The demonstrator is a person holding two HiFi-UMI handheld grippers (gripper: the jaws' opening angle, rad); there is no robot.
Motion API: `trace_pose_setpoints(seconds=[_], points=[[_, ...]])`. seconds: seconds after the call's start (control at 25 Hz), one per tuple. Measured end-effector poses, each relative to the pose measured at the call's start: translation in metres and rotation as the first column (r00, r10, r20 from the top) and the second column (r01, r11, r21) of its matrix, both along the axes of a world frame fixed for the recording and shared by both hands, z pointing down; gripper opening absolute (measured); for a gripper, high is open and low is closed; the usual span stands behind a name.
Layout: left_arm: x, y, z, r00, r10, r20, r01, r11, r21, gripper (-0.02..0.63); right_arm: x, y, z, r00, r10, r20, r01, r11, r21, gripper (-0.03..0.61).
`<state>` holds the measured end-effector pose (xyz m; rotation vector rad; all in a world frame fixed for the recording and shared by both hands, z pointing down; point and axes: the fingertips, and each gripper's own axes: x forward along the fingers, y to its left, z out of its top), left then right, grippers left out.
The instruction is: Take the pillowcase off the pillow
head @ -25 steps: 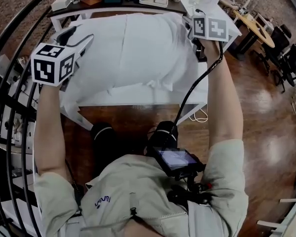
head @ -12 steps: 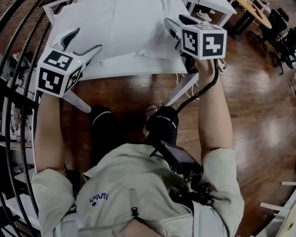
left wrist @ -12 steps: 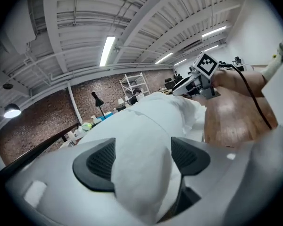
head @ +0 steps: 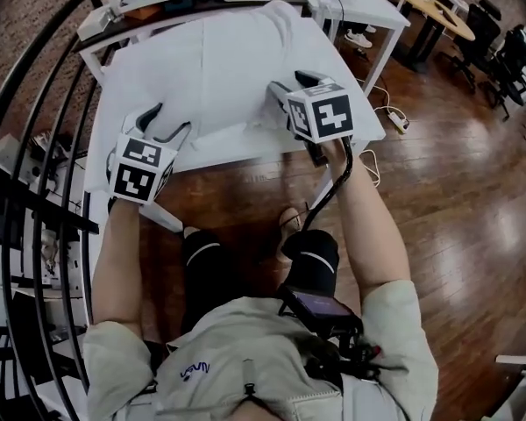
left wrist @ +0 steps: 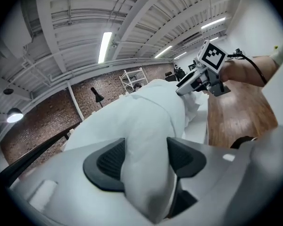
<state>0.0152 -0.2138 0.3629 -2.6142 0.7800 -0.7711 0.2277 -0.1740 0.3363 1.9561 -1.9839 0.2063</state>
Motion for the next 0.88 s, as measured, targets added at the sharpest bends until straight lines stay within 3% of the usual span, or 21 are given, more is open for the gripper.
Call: trace_pose_setpoints(seconds=[0.08, 0.2, 0.36, 0.56, 0.72, 0.88], points=[[0.003, 0.003, -0.007, 1.0, 0.003, -0.007, -0.003, 1.0, 0.015, 0.232, 0.0, 0.001, -0.004, 1.0, -0.004, -0.026, 0.004, 1.0, 0.016, 0.187], [0.002, 0.005, -0.017, 0.998, -0.003, -0.057, 0.005, 0.999, 0.044, 0.143, -0.003, 0.006, -0.009, 0.996, -0.007, -0.085, 0.009, 1.0, 0.025, 0.031], [-0.01, 0.006, -0.032, 0.984, -0.035, -0.175, 0.046, 0.997, 0.06, 0.072, 0.007, 0.017, -0.01, 0.994, 0.018, -0.112, -0.015, 1.0, 0.02, 0.012], [-0.036, -0.013, -0.082, 0.925, -0.089, -0.369, 0.114, 0.993, 0.044, 0.052, 0.047, 0.03, -0.037, 0.993, 0.077, -0.087, -0.069, 0.994, 0.088, 0.011], [-0.058, -0.021, -0.101, 0.902, -0.112, -0.416, 0.142, 0.989, 0.041, 0.051, 0.08, 0.047, -0.058, 0.986, 0.141, -0.09, -0.127, 0.981, 0.144, 0.011], [-0.068, -0.019, -0.093, 0.903, -0.102, -0.417, 0.126, 0.992, 0.029, 0.051, 0.105, 0.059, -0.055, 0.986, 0.162, -0.046, -0.154, 0.978, 0.139, 0.011]])
